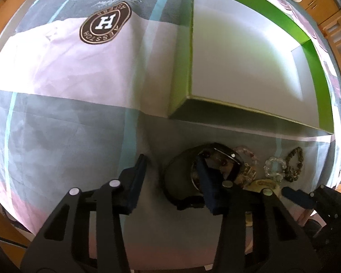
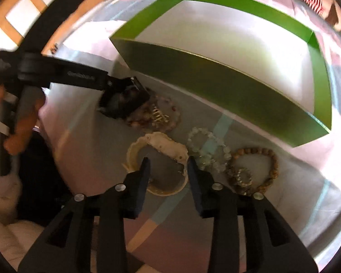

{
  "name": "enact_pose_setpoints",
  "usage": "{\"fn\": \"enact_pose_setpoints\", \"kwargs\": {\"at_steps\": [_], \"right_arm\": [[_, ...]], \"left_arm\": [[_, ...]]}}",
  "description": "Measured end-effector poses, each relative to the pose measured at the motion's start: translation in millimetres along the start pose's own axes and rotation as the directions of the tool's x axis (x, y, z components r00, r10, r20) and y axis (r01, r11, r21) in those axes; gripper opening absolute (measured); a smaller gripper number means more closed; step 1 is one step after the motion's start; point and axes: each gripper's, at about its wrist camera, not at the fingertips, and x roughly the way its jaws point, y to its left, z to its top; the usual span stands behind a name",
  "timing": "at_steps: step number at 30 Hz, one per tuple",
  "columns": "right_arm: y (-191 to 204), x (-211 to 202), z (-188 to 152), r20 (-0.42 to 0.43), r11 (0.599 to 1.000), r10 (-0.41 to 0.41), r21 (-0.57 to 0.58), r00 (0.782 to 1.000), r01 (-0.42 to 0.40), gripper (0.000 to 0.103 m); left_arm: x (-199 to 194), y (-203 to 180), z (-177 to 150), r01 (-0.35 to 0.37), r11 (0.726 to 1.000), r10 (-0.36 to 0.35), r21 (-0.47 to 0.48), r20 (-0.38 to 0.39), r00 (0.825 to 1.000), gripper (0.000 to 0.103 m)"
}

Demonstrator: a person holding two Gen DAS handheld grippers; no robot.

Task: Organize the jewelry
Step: 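Grasp the black-strap watch with the left tool while the right tool grasps the white watch, then lower the black watch into the green box with the left tool while the right tool places the white watch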

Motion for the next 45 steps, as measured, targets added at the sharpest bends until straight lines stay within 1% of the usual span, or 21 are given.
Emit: {"fn": "enact_pose_setpoints", "kwargs": {"at_steps": [1,3,5,9,11,12,13,15,19,23,27,29,32,34,35,37,39,41,43,44,45], "right_arm": [[-1.7,0.9,1.4,0.003,1.0,0.008,0.015,1.0,-0.008,0.036],[-9.8,0.6,2.1,0.0,0.999,0.005,0.047,1.0,-0.005,0.035],[-20.7,0.1,-1.8,-0.011,0.997,-0.022,0.067,1.0,0.022,0.035],[-15.7,14.0,-1.9,-0.037,0.997,-0.047,0.057,0.998,0.049,0.034],[-10.9,18.3,0.2,-0.049,0.997,-0.063,0.034,0.997,0.065,0.023],[-6.8,20.5,1.4,-0.053,0.997,-0.074,0.019,0.996,0.075,0.018],[-4.7,21.1,2.2,-0.051,0.997,-0.078,0.013,0.996,0.079,0.013],[-2.9,18.2,5.0,-0.037,0.997,-0.073,0.014,0.997,0.073,0.012],[-11.2,6.1,11.1,0.032,0.996,-0.063,0.062,0.998,0.061,0.012],[-25.1,-11.5,18.2,0.112,0.993,-0.038,0.114,0.993,0.025,0.012],[-45.2,-25.9,18.4,0.186,0.986,-0.01,0.167,0.983,-0.021,0.012],[-45.1,-23.0,19.6,0.192,0.984,-0.013,0.175,0.981,-0.021,0.012],[-50.5,-24.1,16.5,0.183,0.983,-0.023,0.185,0.983,-0.012,0.012],[-50.3,-27.0,16.5,0.201,0.981,-0.002,0.189,0.98,-0.037,0.012],[-50.9,-31.8,12.1,0.217,0.98,0.024,0.189,0.976,-0.066,0.012],[-55.4,-43.9,8.3,0.269,0.973,0.074,0.191,0.96,-0.128,0.012],[-62.5,-58.2,7.7,0.328,0.965,0.086,0.206,0.941,-0.16,0.012],[-71.0,-69.8,8.9,0.389,0.959,0.055,0.237,0.92,-0.157,0.012],[-78.7,-73.6,17.9,0.404,0.954,-0.045,0.288,0.914,-0.08,0.012],[-81.8,-71.4,23.6,0.394,0.95,-0.101,0.312,0.914,-0.03,0.012],[-86.2,-67.7,30.2,0.381,0.943,-0.144,0.333,0.913,0.01,0.012]], "left_arm": [[1.9,-0.5,0.1,-0.015,1.0,0.015,0.007,-0.001,1.0,0.036],[8.8,-1.8,-0.3,-0.05,0.998,0.05,0.023,-0.011,0.999,0.032],[10.4,-4.6,-0.3,-0.066,0.997,0.066,0.035,-0.003,0.998,0.032],[10.6,-9.0,-0.3,-0.071,0.996,0.071,0.048,0.007,0.997,0.03],[10.5,-13.7,-5.8,-0.084,0.995,0.084,0.059,0.015,0.996,0.028],[13.5,-19.7,-14.2,-0.091,0.994,0.09,0.065,0.021,0.996,0.023],[12.6,-30.3,-17.9,-0.097,0.993,0.096,0.07,0.026,0.995,0.016],[10.5,-34.2,-19.8,-0.089,0.993,0.087,0.075,0.034,0.996,0.01],[3.8,-49.0,-20.1,-0.076,0.994,0.073,0.084,0.046,0.996,0.005],[-21.5,-46.2,-17.8,-0.021,0.998,0.015,0.065,0.1,0.995,0.005],[-45.1,-55.7,-18.4,0.02,0.996,-0.034,0.086,0.165,0.986,0.005],[-52.9,-60.8,-18.6,0.043,0.994,-0.061,0.102,0.186,0.981,0.005],[-52.2,-65.2,-20.9,0.041,0.992,-0.063,0.116,0.193,0.979,0.005],[-52.5,-61.1,-19.6,0.065,0.992,-0.086,0.109,0.203,0.975,0.005],[-55.7,-55.0,-17.1,0.081,0.99,-0.103,0.113,0.209,0.972,0.005],[-62.8,-44.8,-21.7,0.129,0.983,-0.158,0.134,0.23,0.96,0.005],[-76.9,-45.3,-25.2,0.168,0.973,-0.206,0.156,0.28,0.937,0.005],[-90.9,-47.0,-26.0,0.17,0.97,-0.221,0.173,0.34,0.914,0.005],[-100.8,-50.9,-22.8,0.161,0.972,-0.217,0.173,0.38,0.899,0.005],[-100.9,-53.3,-18.6,0.152,0.974,-0.207,0.17,0.38,0.902,0.005],[-98.9,-59.3,-11.2,0.13,0.978,-0.184,0.165,0.375,0.909,0.005]]}}
